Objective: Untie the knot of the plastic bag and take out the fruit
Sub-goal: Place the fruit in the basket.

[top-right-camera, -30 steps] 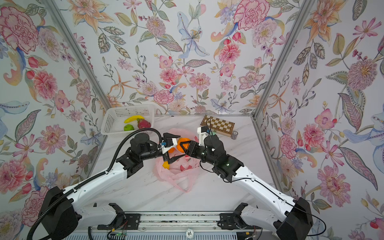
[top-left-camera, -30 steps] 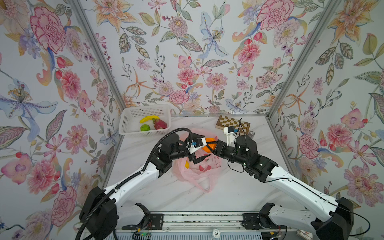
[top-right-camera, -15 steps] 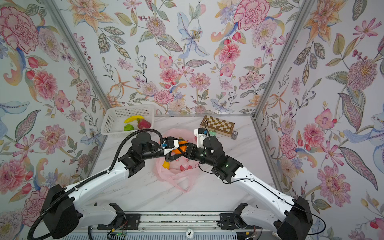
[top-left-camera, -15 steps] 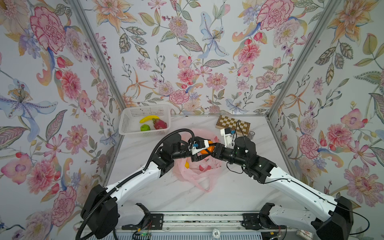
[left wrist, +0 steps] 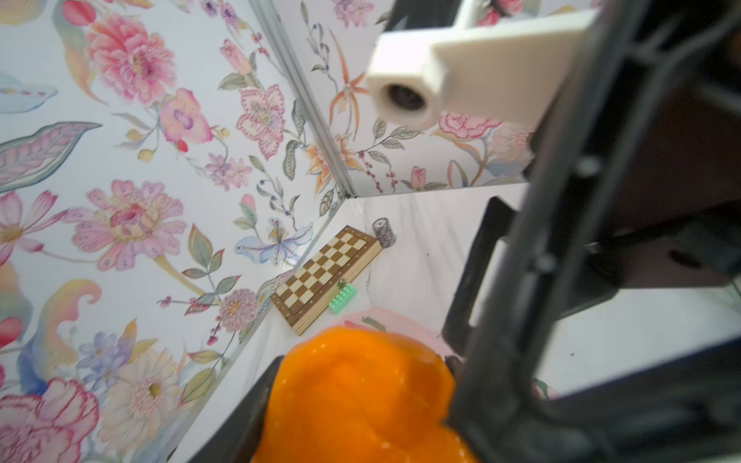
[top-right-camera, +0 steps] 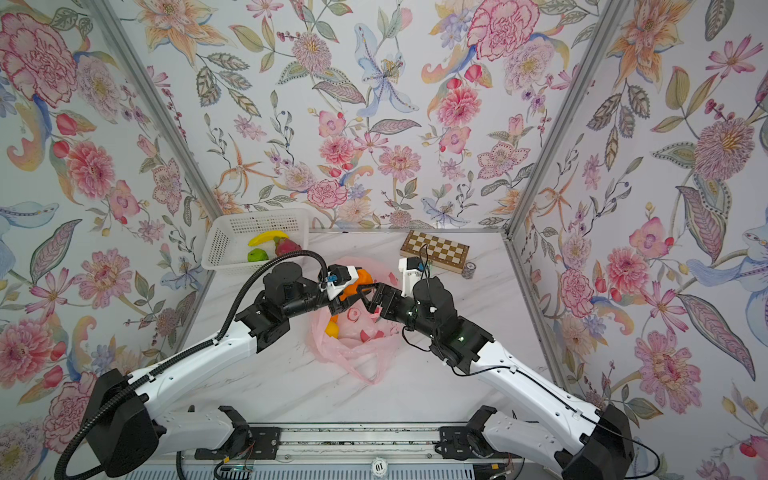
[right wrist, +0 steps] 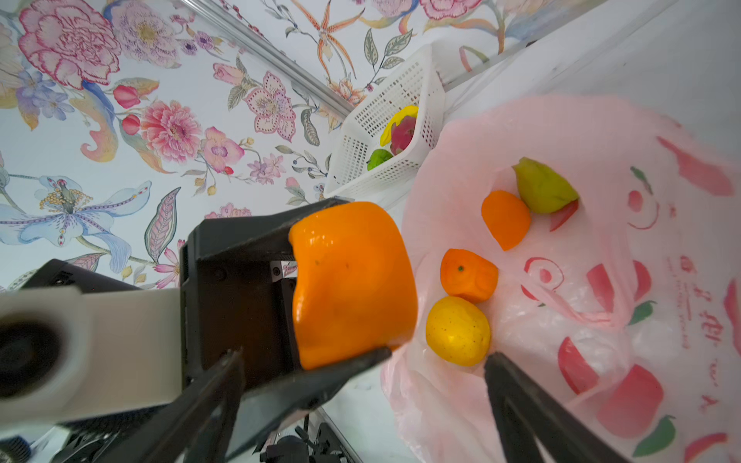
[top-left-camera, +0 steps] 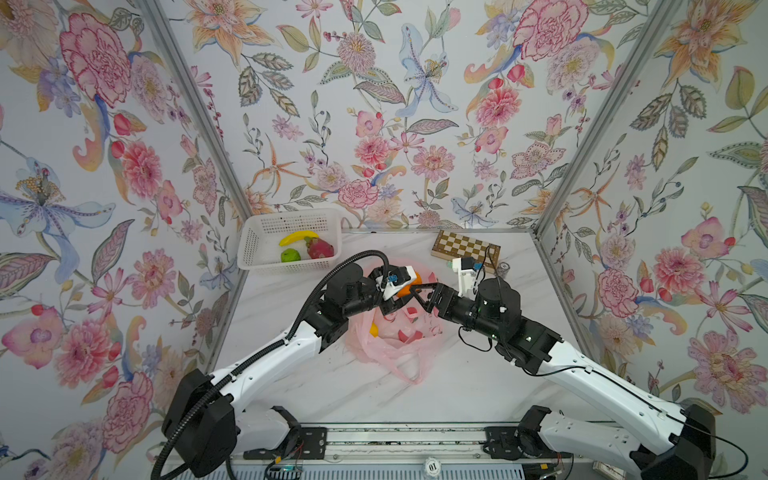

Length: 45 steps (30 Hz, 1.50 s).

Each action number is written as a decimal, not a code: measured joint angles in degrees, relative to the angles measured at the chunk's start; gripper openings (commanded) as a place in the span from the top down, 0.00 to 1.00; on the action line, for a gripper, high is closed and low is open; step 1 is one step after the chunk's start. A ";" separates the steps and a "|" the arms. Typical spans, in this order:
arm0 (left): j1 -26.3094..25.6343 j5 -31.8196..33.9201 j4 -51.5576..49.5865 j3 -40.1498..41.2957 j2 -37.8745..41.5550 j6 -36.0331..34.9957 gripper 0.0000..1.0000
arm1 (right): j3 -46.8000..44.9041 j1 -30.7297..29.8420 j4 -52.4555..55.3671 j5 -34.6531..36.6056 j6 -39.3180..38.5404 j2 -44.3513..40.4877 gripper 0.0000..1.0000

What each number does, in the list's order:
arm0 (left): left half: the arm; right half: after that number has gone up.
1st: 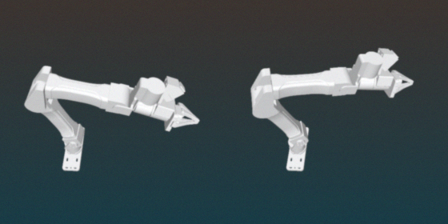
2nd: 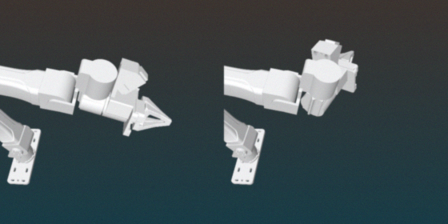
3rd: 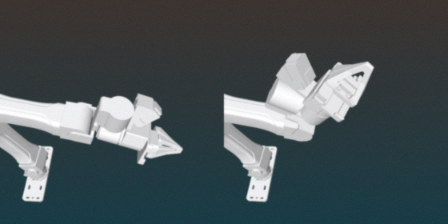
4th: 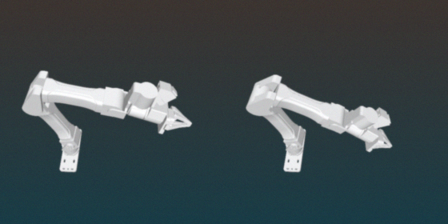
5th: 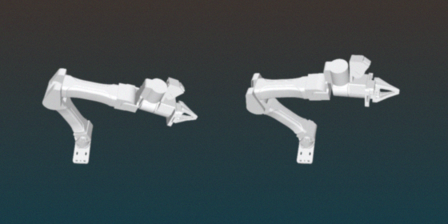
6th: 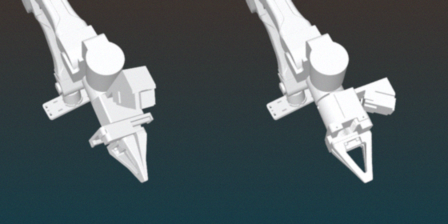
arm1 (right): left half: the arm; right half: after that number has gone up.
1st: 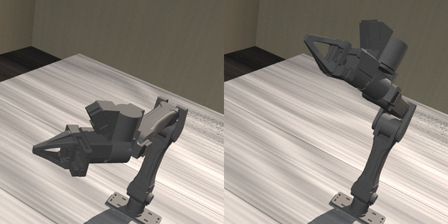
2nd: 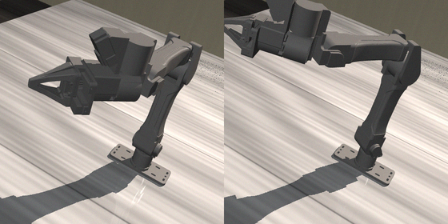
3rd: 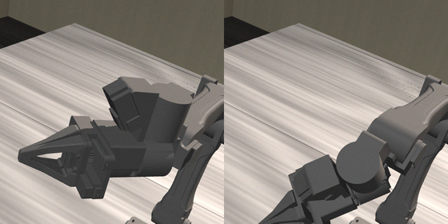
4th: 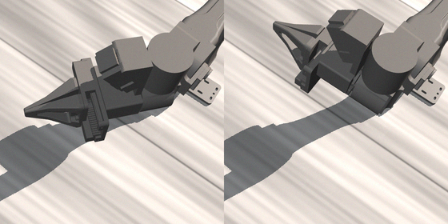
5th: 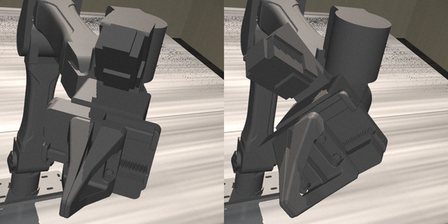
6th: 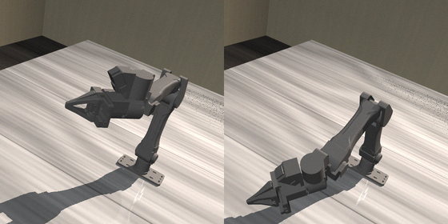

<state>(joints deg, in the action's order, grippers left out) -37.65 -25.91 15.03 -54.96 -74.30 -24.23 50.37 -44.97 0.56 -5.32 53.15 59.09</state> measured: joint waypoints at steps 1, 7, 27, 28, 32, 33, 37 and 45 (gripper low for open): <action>1.09 1.64 -0.26 -1.05 -0.33 1.53 0.55 | -0.48 0.00 -0.04 0.87 -0.02 -0.85 0.02; 10.19 10.05 -2.75 -8.02 -2.80 9.25 0.54 | -2.49 0.00 -0.33 4.44 -0.24 -3.32 0.01; 35.26 24.61 -28.96 -44.19 -32.70 24.20 0.55 | -2.49 0.00 0.13 4.79 -1.07 -1.18 0.01; 36.11 24.81 -29.77 -45.38 -33.92 24.33 0.55 | -2.49 0.00 0.15 4.79 -1.14 -1.18 0.01; 40.35 24.92 -32.39 -49.18 -39.36 24.79 0.56 | -2.49 0.00 0.26 4.81 -1.73 -1.18 0.01; 41.44 24.92 -33.09 -50.05 -40.87 24.79 0.55 | -2.49 0.00 0.28 4.81 -1.95 -1.18 0.01; 44.85 24.92 -35.41 -53.22 -46.49 25.20 0.56 | -2.49 0.00 0.50 4.90 -2.62 -0.92 0.01; 49.48 25.16 -40.37 -58.53 -55.52 25.64 0.55 | -2.34 0.61 1.92 4.74 -4.50 2.05 0.01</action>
<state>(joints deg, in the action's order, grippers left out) 11.84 -0.75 -25.34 -113.49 -129.82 1.41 48.03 -44.36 2.48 -0.58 48.64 61.14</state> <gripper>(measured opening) 0.597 0.989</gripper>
